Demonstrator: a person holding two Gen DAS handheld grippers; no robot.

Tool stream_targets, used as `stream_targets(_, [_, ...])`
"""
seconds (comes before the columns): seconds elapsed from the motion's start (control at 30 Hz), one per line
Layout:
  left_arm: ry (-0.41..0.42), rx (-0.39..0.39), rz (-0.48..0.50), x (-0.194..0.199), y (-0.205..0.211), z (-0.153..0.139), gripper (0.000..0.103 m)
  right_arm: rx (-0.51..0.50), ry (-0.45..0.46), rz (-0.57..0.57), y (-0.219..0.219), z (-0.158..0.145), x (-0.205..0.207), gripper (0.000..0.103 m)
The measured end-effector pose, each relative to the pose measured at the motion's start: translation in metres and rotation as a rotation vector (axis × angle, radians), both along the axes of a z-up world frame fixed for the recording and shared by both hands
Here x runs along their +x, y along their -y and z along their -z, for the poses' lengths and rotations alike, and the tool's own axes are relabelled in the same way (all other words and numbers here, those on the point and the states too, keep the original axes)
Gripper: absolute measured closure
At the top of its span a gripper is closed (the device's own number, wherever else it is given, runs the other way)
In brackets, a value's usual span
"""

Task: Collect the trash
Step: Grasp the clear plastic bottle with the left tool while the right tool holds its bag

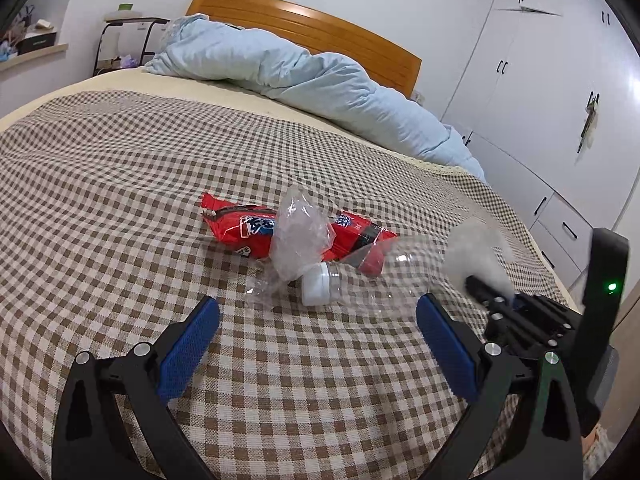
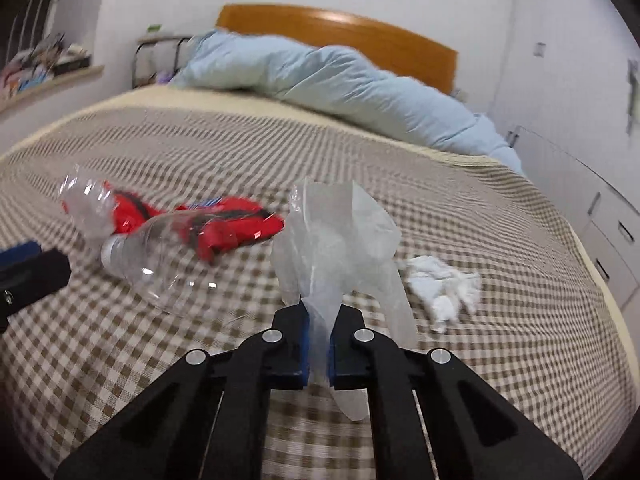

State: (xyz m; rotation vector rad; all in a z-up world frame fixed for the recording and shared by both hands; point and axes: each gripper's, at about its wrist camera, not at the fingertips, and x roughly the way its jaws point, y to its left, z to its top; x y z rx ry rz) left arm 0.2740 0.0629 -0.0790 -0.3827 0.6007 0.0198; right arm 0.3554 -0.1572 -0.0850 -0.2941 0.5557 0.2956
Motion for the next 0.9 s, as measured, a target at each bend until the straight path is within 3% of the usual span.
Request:
stream_targets(0.2, [0.015,0.012,0.008,-0.004,0.002,-0.002,0.007,0.051,0.078,0.146,0.022,-0.012,-0.011,0.098])
stream_targets(0.43, [0.008,-0.003,0.008,-0.003,0.003,-0.002,0.007,0.108,0.149,0.219,0.044,-0.023,-0.027,0.098])
stream_targets(0.63, [0.007,0.003,0.012,-0.002,0.002,-0.002,0.007,0.195,0.151,0.237,0.074,-0.032,-0.039,0.098])
stream_targets(0.9, [0.006,0.005,0.015,-0.002,0.003,-0.002,0.007,0.087,0.224,0.308,0.120,-0.034,-0.047,0.098])
